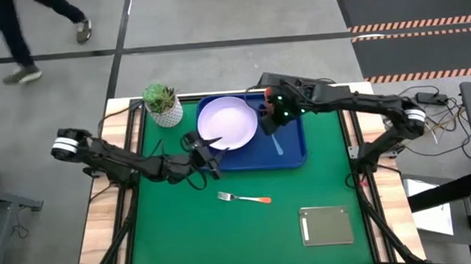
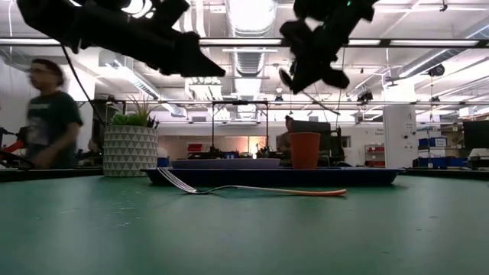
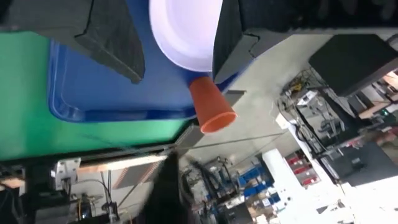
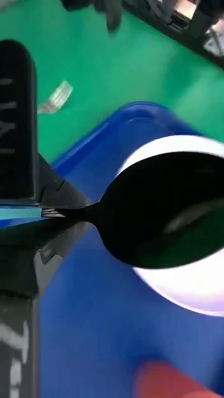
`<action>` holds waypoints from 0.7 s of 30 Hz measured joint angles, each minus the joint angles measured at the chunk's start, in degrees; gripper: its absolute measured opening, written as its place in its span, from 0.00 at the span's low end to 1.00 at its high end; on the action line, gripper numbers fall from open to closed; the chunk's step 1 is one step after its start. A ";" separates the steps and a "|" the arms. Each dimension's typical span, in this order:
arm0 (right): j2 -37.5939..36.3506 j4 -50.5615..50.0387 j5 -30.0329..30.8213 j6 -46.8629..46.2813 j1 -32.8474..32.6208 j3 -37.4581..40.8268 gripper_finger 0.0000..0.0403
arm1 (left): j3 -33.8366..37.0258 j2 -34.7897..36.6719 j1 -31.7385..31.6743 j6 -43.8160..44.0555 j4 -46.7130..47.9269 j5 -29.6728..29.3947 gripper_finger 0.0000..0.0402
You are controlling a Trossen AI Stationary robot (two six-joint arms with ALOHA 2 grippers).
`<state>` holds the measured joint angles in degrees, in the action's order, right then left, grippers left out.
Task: Pick and place plate/cup/fork/spoon on tray
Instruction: Put the blue spoon on the right side of the blue serving tray
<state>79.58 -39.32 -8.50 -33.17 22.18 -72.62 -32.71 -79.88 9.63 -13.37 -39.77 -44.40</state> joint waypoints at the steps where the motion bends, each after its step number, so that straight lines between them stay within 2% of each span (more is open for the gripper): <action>1: 1.10 0.05 -1.71 -1.31 0.85 0.04 0.03 | 0.61 1.07 0.00 -0.50 -0.18 0.09 0.42; 13: 12.30 -5.99 -3.75 -10.24 4.32 0.37 0.03 | 7.09 9.97 0.00 -0.59 -0.11 -0.03 0.42; 21: 15.06 -7.87 -2.02 -14.41 8.18 0.67 0.03 | 9.77 12.79 0.09 -0.45 0.09 -0.02 0.42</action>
<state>94.63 -47.19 -10.52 -47.58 30.36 -71.94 -22.94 -67.08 9.72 -13.82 -39.68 -44.42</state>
